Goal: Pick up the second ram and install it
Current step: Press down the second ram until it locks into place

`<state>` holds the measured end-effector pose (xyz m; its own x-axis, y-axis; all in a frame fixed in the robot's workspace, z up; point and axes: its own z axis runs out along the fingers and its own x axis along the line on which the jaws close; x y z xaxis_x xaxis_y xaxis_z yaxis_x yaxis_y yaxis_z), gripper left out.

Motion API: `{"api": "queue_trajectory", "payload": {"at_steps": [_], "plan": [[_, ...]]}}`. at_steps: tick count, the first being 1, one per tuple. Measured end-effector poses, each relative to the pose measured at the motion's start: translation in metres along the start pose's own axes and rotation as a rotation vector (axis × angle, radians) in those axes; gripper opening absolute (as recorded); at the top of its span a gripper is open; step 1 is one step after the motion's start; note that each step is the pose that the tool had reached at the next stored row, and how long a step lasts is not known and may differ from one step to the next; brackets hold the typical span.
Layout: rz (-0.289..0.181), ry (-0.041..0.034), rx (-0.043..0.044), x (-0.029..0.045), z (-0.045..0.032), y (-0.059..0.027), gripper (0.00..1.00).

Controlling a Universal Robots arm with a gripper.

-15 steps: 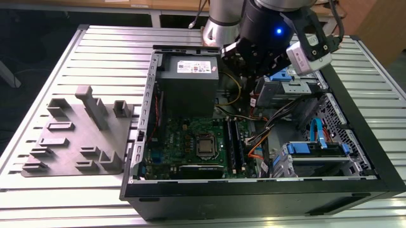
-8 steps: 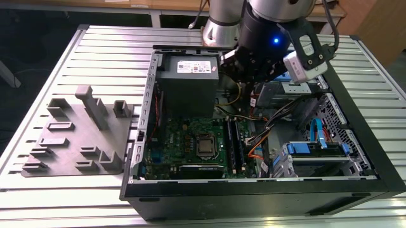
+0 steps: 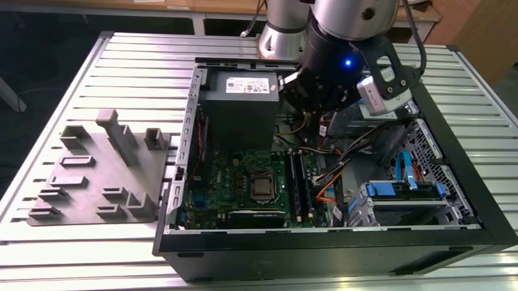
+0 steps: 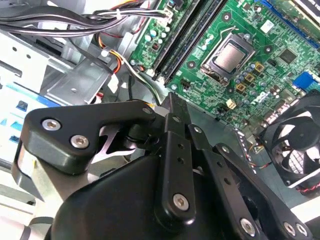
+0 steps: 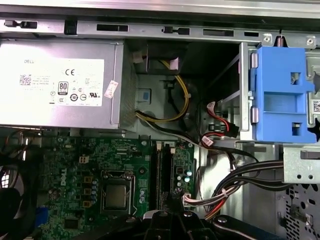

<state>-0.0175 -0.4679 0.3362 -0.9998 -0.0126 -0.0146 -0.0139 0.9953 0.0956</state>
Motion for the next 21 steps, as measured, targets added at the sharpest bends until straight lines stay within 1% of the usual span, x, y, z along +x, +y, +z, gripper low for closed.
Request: {"api": "queue_trajectory", "payload": {"at_steps": [3,11,16,21], "plan": [[0.000,0.0000,0.0000,0.0015,0.0037,-0.0004,0.07],[-0.006,0.0006,-0.0001,0.0038,0.0180,-0.0023,0.07],[-0.019,0.0017,-0.0003,0.0041,0.0271,-0.0038,0.07],[-0.019,0.0026,0.0069,0.0041,0.0348,-0.0045,0.07]]}}
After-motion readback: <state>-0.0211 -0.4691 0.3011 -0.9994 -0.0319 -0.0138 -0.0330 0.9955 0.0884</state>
